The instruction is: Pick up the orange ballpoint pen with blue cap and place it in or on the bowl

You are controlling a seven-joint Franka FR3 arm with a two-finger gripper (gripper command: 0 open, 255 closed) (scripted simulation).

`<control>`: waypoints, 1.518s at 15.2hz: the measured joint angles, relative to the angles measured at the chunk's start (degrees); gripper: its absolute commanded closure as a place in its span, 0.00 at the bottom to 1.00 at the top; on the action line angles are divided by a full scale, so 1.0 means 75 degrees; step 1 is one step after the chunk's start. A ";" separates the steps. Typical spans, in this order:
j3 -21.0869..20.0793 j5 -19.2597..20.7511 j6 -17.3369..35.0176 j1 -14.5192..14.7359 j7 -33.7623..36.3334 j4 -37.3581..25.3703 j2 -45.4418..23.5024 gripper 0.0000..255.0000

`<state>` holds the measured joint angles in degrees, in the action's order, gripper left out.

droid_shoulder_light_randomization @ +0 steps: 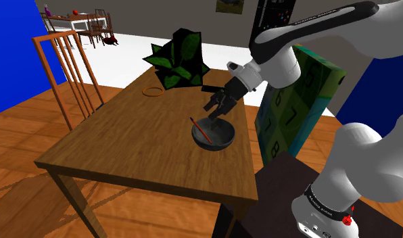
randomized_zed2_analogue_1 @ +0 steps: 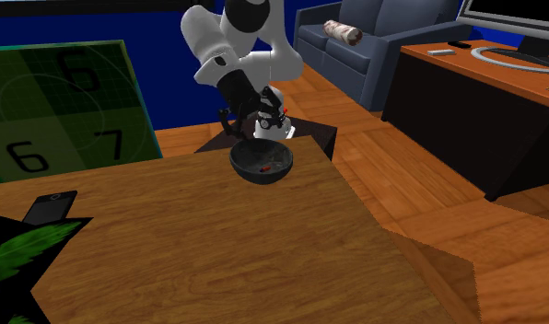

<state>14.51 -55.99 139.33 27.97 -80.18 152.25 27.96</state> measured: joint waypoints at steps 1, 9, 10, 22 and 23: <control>-0.0003 -0.0148 0.0094 0.0091 -0.0105 -0.0038 -0.0128 0.00; -0.0021 -0.0373 0.0241 0.0219 -0.0255 -0.0059 -0.0283 1.00; -0.0021 -0.0374 0.0241 0.0219 -0.0255 -0.0060 -0.0284 1.00; 0.0073 0.0403 -0.0700 -0.0029 0.0642 -0.0965 -0.1021 0.00; 0.0175 0.0866 -0.1465 -0.0142 0.1244 -0.1717 -0.1647 0.00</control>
<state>15.82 -49.49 128.35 26.90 -70.85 139.37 15.61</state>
